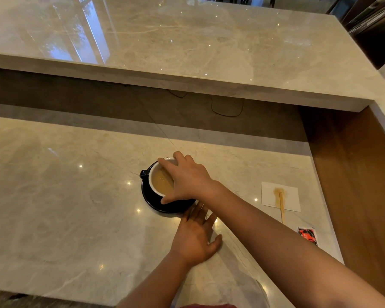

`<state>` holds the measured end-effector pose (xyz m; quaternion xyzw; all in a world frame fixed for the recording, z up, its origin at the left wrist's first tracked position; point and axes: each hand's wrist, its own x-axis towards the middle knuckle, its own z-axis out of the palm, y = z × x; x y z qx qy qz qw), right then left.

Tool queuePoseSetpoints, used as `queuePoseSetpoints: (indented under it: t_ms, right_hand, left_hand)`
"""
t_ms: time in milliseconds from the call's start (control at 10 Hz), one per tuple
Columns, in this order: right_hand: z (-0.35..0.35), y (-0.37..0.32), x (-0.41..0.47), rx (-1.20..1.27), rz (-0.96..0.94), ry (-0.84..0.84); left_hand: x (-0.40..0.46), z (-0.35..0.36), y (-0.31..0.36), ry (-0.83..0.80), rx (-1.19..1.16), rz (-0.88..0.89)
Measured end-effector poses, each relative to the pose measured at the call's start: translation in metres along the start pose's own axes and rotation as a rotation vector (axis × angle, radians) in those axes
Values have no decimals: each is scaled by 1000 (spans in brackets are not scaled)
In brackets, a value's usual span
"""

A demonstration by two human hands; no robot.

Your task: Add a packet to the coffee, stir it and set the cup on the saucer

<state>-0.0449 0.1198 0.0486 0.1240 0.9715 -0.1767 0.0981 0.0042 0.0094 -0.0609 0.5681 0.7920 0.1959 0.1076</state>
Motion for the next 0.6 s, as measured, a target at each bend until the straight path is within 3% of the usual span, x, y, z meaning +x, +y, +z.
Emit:
queuePoseSetpoints:
  t_ms: [400,600]
  right_hand:
    - [-17,13,-4,24,-14,-51]
    - [-26,35,-26,5,162,178]
  left_hand:
    - [0,3,-1,-38,21,-42]
    - [-1,5,0,-80,20,-61]
